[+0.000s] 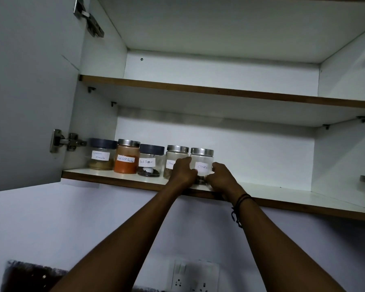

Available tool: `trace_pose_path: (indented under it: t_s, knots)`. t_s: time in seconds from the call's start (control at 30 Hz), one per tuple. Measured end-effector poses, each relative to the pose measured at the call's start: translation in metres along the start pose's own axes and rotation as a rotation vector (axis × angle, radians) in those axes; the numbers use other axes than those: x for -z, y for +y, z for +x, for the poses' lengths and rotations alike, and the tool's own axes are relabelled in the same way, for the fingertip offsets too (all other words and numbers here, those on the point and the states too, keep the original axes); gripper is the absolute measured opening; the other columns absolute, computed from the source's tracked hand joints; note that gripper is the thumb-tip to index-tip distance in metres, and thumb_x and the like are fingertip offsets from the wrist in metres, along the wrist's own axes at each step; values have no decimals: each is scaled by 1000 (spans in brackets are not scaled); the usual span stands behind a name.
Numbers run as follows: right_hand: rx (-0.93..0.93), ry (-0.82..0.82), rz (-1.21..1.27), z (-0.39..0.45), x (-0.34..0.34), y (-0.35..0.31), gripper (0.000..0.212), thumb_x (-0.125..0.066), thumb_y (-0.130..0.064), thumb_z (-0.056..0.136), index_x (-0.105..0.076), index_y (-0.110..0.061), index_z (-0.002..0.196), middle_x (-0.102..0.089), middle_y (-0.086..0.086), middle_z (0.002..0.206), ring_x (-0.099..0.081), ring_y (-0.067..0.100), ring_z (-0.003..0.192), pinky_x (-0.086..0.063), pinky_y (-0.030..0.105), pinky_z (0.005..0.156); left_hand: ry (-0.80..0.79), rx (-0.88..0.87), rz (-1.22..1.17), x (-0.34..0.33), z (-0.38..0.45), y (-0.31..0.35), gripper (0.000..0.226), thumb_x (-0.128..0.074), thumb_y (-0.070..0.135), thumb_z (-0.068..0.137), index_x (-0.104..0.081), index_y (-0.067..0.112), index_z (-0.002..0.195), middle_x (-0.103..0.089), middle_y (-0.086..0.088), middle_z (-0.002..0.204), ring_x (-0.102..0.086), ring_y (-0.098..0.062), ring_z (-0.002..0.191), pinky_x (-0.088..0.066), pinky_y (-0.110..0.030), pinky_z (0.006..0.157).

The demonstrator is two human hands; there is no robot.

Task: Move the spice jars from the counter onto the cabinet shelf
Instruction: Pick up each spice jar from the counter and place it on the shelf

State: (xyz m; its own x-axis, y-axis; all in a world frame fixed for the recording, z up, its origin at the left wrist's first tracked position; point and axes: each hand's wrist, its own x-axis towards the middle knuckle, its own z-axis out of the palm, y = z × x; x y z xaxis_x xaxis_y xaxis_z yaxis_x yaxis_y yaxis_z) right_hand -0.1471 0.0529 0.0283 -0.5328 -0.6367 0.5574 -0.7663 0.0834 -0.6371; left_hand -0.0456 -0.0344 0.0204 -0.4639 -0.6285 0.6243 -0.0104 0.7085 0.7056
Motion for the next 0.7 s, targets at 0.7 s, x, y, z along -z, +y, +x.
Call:
trace_pose_path:
  t_s: [0.7]
  knots:
    - [-179, 157, 406, -248, -88, 117, 25, -61, -10, 91, -66, -17, 115, -67, -7, 110, -60, -13, 89, -45, 2, 76, -162, 118, -263, -61, -236, -110, 21, -55, 24, 100, -70, 22, 115, -71, 11, 112, -64, 2, 99, -46, -8, 82]
